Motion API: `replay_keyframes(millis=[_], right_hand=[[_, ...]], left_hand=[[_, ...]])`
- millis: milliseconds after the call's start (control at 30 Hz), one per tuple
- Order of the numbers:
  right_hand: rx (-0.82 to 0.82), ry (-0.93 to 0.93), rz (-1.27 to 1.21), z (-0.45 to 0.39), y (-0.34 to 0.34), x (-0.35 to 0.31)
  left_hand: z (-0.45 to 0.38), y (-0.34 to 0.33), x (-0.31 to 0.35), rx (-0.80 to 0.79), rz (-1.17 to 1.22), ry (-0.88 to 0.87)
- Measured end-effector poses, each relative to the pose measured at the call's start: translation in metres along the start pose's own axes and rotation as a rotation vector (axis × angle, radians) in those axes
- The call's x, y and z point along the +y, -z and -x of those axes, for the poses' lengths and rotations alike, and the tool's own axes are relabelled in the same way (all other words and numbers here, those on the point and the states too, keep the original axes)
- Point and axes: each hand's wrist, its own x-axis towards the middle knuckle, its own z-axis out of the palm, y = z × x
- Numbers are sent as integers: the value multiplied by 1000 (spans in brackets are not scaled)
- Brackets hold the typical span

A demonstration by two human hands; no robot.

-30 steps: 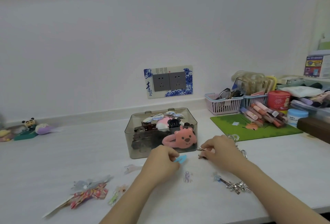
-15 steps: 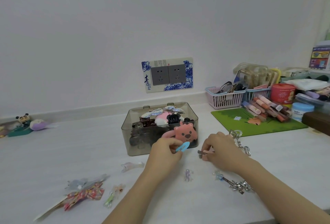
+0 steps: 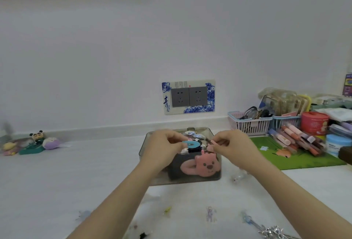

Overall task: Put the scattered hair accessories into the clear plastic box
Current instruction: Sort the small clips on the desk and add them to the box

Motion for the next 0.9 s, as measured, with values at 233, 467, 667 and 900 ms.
replay_keyframes(millis=[233,467,667,900], right_hand=[[-47,-57,-19,-55,-6,-1],[-215,-85,120,-71,-20,11],[-213,-20,133,-73,-18,13],[-166,31,181,-67,-9,12]], left_hand=[[-50,-4,-9,-180,-97,132],[-69,-22,-24,-372,-215,132],[-75,-29,-30,-416,-220,151],[-75,-25,-34,-436,-125,188]])
